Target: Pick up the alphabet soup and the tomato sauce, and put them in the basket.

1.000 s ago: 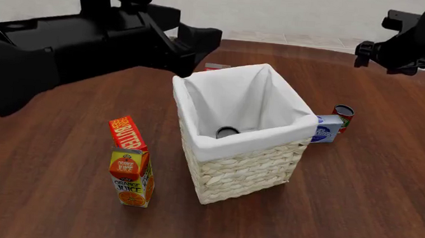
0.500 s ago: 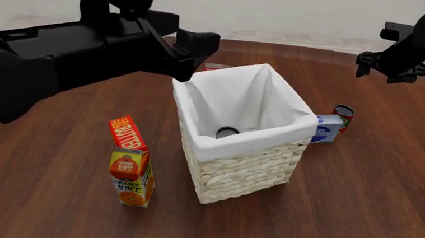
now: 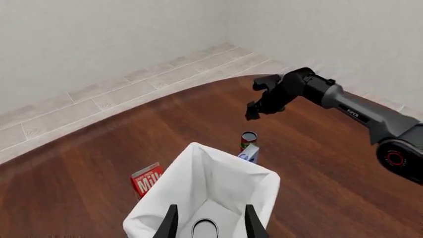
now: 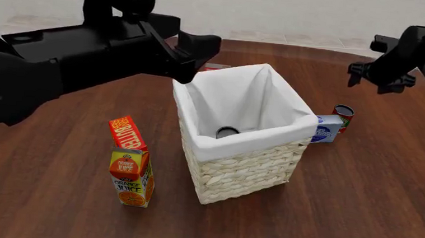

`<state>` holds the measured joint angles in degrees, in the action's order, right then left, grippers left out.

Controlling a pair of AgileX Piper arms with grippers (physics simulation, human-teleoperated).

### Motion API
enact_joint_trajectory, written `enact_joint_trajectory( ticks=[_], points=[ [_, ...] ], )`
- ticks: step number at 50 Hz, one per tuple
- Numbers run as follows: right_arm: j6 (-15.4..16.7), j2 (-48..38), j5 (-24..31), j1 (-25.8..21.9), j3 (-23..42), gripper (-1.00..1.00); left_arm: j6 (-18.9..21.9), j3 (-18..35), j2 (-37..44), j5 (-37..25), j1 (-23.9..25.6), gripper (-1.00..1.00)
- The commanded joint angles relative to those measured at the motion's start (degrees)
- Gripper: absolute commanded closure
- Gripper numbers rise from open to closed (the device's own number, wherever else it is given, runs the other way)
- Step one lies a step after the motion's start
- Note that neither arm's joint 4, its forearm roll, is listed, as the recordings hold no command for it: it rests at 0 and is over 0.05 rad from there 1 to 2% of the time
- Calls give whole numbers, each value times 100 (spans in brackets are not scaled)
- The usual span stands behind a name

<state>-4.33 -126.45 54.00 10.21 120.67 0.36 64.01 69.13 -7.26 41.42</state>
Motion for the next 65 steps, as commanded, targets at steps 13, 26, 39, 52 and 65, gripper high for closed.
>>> enact_joint_trajectory(
  ticks=[13,26,39,52,65],
  points=[
    [-108,-381,-50,-6,203,-100,-53,-71,45,89,12,-100],
    [-155,-502,-112,-95,232,-100,-64,-110,44,114,-15,-100],
    [-125,-611,-159,-124,221,-100,-100,-206,34,188,-31,-100],
    [-200,-734,-208,-170,196,-100,-141,-288,48,279,-42,-100],
    [-199,-743,-425,-161,-110,-100,-135,-243,54,261,-24,-100]
  ],
)
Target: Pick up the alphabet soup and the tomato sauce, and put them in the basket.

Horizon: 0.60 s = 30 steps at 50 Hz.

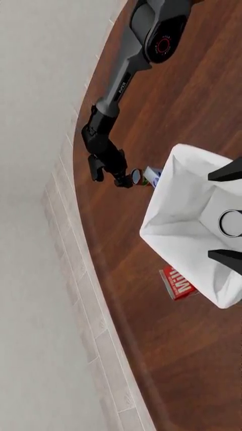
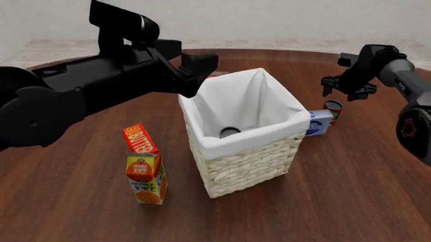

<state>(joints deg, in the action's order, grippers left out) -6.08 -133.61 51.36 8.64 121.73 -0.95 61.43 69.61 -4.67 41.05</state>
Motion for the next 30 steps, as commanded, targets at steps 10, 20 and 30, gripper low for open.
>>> enact_joint_trajectory(
  ticks=[10,20,30],
  points=[
    [-57,-29,-259,-21,-353,-100,22,48,-6,-35,35,-100],
    [-25,-114,-325,9,-387,-100,21,46,2,-36,30,-100],
    [-25,-181,-376,-4,-425,-100,26,51,3,-42,24,-100]
  ],
)
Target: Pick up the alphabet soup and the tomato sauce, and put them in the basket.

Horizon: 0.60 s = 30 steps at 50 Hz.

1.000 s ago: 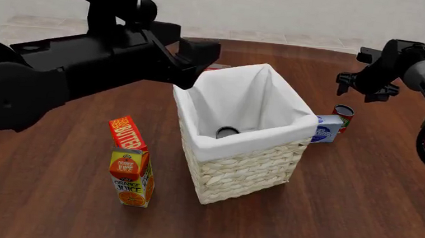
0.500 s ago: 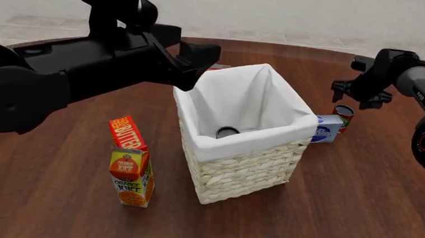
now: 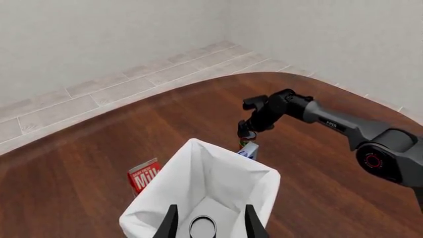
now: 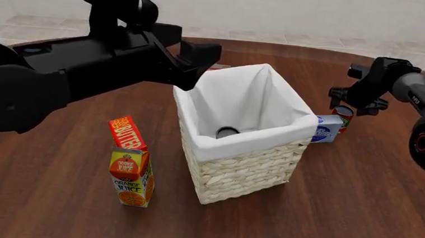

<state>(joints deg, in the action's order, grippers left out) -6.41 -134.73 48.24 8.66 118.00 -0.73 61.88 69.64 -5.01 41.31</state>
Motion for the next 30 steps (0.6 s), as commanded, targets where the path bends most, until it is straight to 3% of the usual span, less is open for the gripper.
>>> enact_joint_trajectory(
  ticks=[1,30],
  points=[
    [11,-74,-66,-7,-52,-100,5,5,-2,-7,-5,-100],
    [22,-311,-67,29,51,-100,-13,5,72,43,10,-100]
  ],
)
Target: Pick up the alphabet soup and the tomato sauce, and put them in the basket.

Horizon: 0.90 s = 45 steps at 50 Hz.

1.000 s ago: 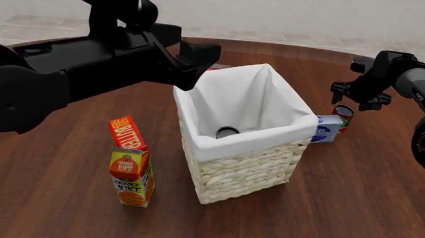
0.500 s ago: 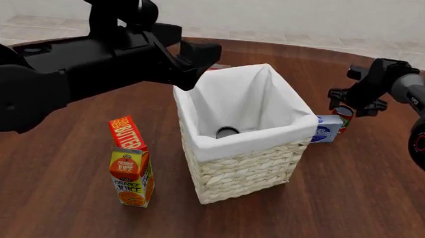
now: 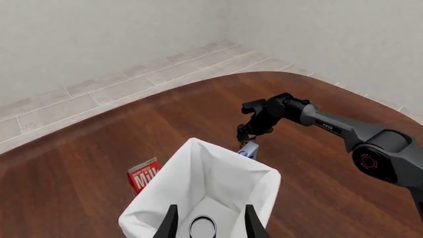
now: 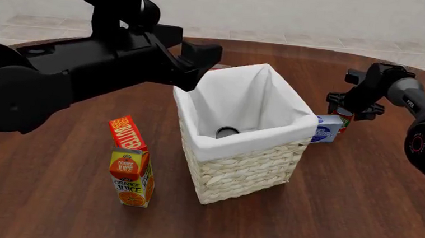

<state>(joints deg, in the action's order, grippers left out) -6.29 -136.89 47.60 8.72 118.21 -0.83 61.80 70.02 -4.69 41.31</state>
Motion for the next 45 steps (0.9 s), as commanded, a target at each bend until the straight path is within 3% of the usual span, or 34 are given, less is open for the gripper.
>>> enact_joint_trajectory(
  ticks=[1,5,6,45],
  points=[
    [11,-102,4,27,39,-100,-4,13,34,11,11,-100],
    [28,-112,26,37,91,-100,-6,19,55,17,2,-100],
    [33,-118,35,39,105,100,-7,16,60,21,0,-100],
    [152,-114,451,98,855,100,-12,26,16,17,-13,-100]
  ],
)
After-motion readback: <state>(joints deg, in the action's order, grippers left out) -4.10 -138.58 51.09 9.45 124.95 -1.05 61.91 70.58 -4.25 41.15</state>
